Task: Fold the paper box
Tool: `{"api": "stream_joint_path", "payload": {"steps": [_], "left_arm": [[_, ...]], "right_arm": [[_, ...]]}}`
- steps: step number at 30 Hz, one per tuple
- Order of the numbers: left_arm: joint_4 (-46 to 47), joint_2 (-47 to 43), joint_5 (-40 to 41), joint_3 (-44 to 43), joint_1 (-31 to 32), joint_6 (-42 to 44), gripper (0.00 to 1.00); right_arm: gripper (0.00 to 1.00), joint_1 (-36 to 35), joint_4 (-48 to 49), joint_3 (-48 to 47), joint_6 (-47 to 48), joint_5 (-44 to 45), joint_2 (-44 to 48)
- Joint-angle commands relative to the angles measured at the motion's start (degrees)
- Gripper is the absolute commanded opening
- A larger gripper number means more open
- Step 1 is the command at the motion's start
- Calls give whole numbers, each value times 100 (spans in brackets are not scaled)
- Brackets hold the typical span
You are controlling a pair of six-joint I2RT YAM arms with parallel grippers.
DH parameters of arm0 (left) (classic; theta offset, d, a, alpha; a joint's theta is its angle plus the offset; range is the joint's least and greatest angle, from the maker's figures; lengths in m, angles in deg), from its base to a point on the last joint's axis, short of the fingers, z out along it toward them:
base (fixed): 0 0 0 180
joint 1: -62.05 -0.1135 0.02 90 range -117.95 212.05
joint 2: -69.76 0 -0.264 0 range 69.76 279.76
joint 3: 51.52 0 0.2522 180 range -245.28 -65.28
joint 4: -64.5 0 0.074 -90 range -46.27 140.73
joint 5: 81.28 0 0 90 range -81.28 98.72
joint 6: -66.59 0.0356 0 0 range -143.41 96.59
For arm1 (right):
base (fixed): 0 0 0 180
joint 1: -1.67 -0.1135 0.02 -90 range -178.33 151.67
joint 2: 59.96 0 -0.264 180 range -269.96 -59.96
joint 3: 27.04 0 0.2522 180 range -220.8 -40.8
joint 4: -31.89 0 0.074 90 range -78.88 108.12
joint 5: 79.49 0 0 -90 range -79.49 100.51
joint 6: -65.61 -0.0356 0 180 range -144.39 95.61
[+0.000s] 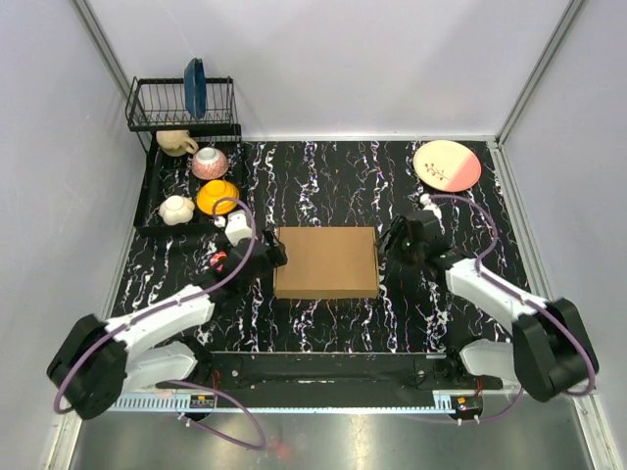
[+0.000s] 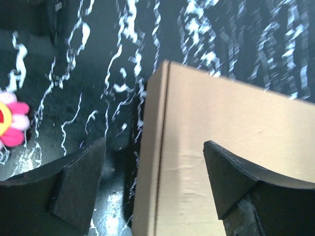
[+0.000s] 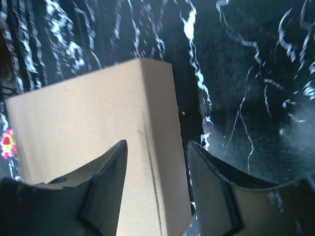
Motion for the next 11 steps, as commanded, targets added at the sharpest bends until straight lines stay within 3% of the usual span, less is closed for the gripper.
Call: {"api": "stream_joint_path", "payload": {"steps": [1,3,11], "left_arm": [[-1342,-958,598,-1031,-30,271,86],[-1872,-1074,819,-1340,-30,166,94],[-3684,-1100,952,-2062,-39,-802,98]], "right_arm": [[59,50,-773,-819,635,550,1170],[59,50,-1291,-1180,872,630,1356],[58,50,-1769,-1051,1040,323,2253]]}}
